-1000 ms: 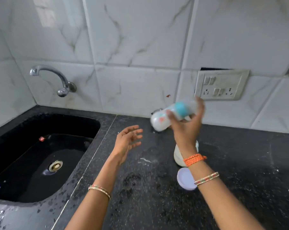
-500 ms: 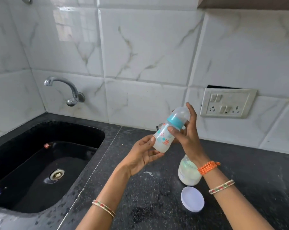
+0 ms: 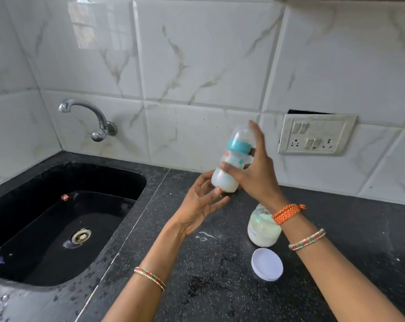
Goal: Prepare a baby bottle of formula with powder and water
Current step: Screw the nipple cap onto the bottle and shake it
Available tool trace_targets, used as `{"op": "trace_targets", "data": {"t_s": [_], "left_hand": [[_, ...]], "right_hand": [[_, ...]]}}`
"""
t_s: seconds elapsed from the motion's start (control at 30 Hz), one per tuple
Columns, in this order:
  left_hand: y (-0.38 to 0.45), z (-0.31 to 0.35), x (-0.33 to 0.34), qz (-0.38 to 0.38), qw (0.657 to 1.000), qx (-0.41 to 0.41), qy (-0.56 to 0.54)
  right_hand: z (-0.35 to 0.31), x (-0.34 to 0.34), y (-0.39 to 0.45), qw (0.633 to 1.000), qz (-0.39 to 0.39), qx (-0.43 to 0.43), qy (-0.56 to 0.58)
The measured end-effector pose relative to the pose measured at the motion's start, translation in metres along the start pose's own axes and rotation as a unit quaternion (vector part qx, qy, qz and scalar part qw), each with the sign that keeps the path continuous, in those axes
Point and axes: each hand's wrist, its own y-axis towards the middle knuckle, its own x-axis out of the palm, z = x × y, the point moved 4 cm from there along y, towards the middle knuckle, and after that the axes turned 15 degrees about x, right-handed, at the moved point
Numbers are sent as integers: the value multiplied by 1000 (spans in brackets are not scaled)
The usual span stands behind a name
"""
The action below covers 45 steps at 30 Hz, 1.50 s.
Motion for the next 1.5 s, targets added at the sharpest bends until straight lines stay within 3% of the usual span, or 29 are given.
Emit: {"op": "trace_targets", "data": {"t_s": [0.03, 0.1, 0.13, 0.17, 0.23, 0.27, 0.3, 0.4, 0.43, 0.5, 0.53, 0.57, 0.67, 0.7, 0.83, 0.87, 0.93, 0.97, 1.07, 1.1, 1.17, 1.23, 1.3, 1.43, 1.5], "left_hand": [[-1, 2, -5, -2, 1000, -5, 3], [-4, 7, -20, 28, 999, -9, 19], [-4, 11, -27, 49, 998, -7, 30], [-4, 15, -33, 64, 997, -1, 41], [-2, 22, -39, 78, 995, 1, 59], [0, 25, -42, 82, 995, 2, 61], [2, 27, -44, 86, 994, 7, 62], [4, 31, -49, 95, 994, 25, 47], [3, 30, -49, 92, 994, 24, 46], [4, 29, -48, 82, 995, 11, 60], [6, 27, -47, 86, 994, 4, 67], [8, 27, -47, 89, 993, 4, 70], [9, 24, -48, 91, 994, 15, 55], [9, 22, -48, 86, 995, 13, 54], [10, 16, -44, 73, 995, -8, 68], [11, 16, -43, 76, 995, -4, 65], [11, 15, -41, 78, 995, 2, 56], [10, 13, -39, 76, 996, -2, 51], [9, 9, -36, 56, 997, -23, 56], [10, 8, -36, 58, 996, -21, 57], [10, 8, -36, 68, 996, -12, 52], [9, 5, -36, 69, 996, -17, 47], [8, 3, -38, 64, 996, -31, 57], [5, 3, -48, 95, 994, -17, 51], [2, 1, -49, 94, 993, -32, 67]], "right_hand": [[-5, -9, 3, 996, 62, 1, 63], [-11, -27, 2, 950, 194, -16, 245], [-9, -30, 0, 932, 221, -31, 285], [-9, -28, -3, 937, 204, -35, 282], [-11, -8, -10, 978, 43, 7, 205], [-7, -2, -14, 980, -16, 25, 197], [-3, -4, -15, 969, -19, 44, 244], [3, -22, -9, 869, 94, 94, 476], [0, -24, -8, 872, 82, 87, 474], [-12, -13, -13, 940, -43, 58, 333], [-15, -9, -17, 957, -98, 39, 271], [-16, -11, -17, 960, -103, 32, 260], [-9, -36, -1, 903, 43, 67, 422], [-3, -41, 2, 892, 59, 74, 442], [9, -23, -4, 961, -92, 70, 252], [15, -25, -3, 954, -62, 79, 283], [38, -38, -1, 907, 52, 129, 398], [48, -40, -2, 895, 68, 149, 414], [61, -20, -16, 949, -56, 168, 260], [66, -16, -18, 948, -50, 177, 259], [77, -20, -17, 906, 39, 226, 355], [80, -19, -18, 881, 38, 266, 388], [84, -10, -25, 913, -43, 267, 304], [92, -15, -27, 920, 35, 257, 295], [88, -11, -26, 968, -10, 208, 137]]}}
